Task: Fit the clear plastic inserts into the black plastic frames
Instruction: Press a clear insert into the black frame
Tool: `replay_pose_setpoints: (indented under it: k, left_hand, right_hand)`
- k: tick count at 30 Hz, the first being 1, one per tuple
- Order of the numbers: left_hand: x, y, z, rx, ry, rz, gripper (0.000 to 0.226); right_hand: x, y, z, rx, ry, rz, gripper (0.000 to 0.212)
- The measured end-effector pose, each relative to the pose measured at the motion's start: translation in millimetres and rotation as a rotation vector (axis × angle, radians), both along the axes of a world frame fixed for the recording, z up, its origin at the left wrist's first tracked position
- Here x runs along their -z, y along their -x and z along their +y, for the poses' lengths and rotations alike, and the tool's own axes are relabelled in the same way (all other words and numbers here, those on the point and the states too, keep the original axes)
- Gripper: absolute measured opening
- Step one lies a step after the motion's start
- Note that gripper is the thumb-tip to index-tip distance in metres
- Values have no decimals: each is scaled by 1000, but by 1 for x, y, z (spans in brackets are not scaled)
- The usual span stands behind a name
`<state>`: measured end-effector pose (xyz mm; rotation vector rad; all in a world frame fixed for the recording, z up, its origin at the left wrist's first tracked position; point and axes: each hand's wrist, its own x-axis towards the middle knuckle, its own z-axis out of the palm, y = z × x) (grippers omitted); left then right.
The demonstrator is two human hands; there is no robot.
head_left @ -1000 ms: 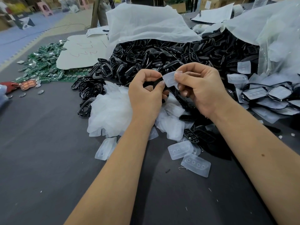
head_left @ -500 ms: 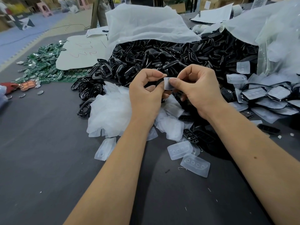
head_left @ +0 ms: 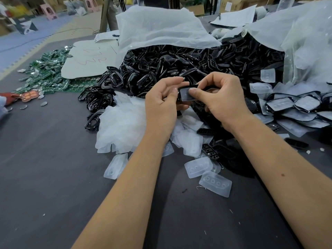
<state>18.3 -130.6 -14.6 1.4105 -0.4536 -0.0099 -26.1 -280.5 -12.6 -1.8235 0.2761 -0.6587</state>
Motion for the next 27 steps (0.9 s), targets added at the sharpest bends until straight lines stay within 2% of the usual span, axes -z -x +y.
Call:
replay_pose_setpoints:
  k: [13,19,27]
  left_hand:
    - [-2,3,1,11,-33,-49,28]
    - [4,0,-1,-6,-40,15,23]
    - [3,-2,-1,57,-3,70,20]
  right_hand:
    - [-1,1,3,19,-49,-7,22]
    - [-3,4,6,-14,-156,-58,25]
    - [-4,4,10,-28,-176,-120,30]
